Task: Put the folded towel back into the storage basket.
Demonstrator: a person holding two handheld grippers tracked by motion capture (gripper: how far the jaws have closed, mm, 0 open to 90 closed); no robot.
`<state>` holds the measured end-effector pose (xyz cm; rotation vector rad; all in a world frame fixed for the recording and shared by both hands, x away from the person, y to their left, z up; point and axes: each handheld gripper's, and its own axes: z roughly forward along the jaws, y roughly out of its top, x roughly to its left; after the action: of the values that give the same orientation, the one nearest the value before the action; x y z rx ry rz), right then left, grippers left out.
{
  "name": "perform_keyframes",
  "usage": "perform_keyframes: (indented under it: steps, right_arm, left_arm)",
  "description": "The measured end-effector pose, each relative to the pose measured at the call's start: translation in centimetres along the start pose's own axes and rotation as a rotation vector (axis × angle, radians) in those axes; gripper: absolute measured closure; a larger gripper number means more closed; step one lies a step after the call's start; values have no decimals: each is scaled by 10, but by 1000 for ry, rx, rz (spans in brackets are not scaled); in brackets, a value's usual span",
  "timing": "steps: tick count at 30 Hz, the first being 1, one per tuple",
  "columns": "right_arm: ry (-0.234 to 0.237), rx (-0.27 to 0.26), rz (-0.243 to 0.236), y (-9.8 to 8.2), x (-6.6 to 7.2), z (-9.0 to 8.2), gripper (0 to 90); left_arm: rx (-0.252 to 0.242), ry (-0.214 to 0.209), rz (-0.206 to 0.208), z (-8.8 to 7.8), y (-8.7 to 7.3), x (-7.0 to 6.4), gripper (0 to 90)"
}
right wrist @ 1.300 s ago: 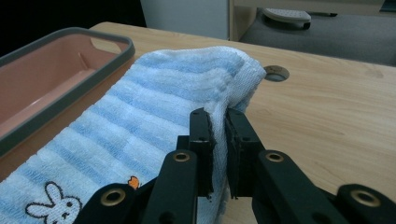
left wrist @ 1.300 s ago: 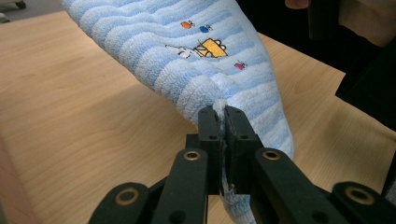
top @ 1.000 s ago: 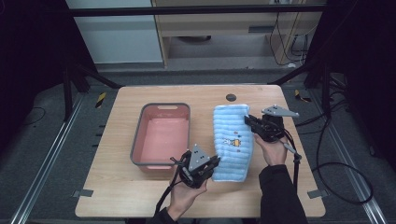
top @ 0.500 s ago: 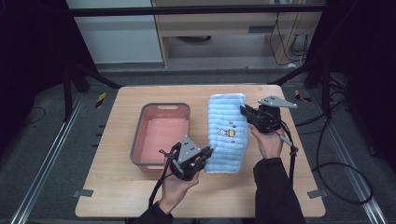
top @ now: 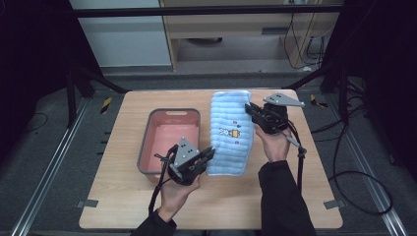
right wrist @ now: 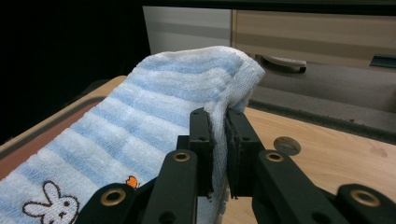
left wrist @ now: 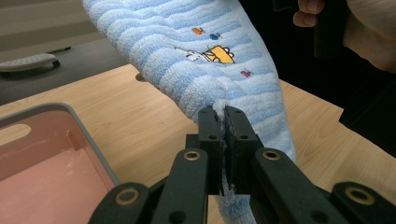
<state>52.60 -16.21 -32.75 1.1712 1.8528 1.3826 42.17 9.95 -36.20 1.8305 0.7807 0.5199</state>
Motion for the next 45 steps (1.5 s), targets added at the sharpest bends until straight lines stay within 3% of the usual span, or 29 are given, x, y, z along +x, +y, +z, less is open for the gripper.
perform_keyframes:
  steps: [32, 45]
  right_arm:
    - [57, -37, -39, 40, 50, 33, 825]
    - [85, -47, -48, 47, 74, 55, 825]
  left_arm:
    - [-63, 84, -12, -47, 11, 44, 862]
    - [-69, 148, -32, -66, 6, 65, 862]
